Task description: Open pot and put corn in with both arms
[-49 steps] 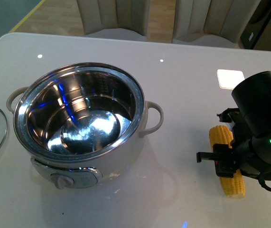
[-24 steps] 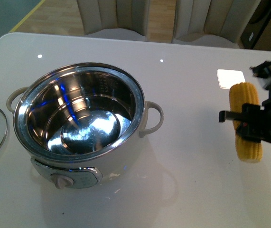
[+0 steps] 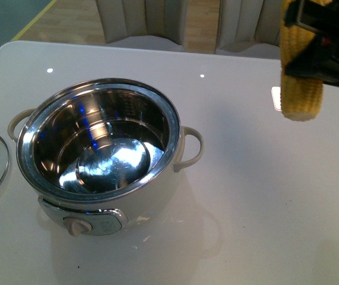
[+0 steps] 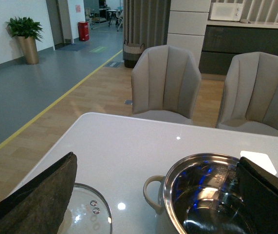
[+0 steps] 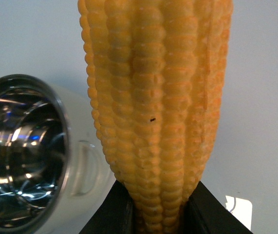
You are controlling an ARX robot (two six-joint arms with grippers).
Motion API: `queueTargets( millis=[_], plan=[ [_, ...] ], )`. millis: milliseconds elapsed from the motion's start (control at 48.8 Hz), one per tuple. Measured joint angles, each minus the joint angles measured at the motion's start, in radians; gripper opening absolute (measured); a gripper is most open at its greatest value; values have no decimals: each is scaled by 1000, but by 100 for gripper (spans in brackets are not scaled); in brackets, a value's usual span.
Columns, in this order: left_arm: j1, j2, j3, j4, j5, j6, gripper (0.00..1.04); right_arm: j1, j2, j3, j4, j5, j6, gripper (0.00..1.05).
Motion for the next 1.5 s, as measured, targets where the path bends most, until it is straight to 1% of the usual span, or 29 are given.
queueTargets(
  millis=[185, 369, 554, 697, 1005, 1231, 1497],
  plan=[
    [0, 0, 0, 0, 0, 0, 98, 99, 11, 63, -21, -1, 26, 15],
    [0, 0, 0, 0, 0, 0, 98, 176, 43, 119, -32, -8, 55, 15],
    [0, 0, 0, 0, 0, 0, 98, 240, 103, 175, -37, -40, 113, 14],
    [0, 0, 0, 0, 0, 0, 98, 284, 169, 211, -29, -87, 191, 14],
    [0, 0, 0, 0, 0, 0, 98, 352, 269, 287, -29, -161, 296, 14],
    [0, 0, 0, 0, 0, 0, 98, 380, 327, 325, -40, -170, 320, 14],
    [0, 0, 0, 0, 0, 0, 98, 385, 418, 393, -79, -175, 319, 14]
  ],
)
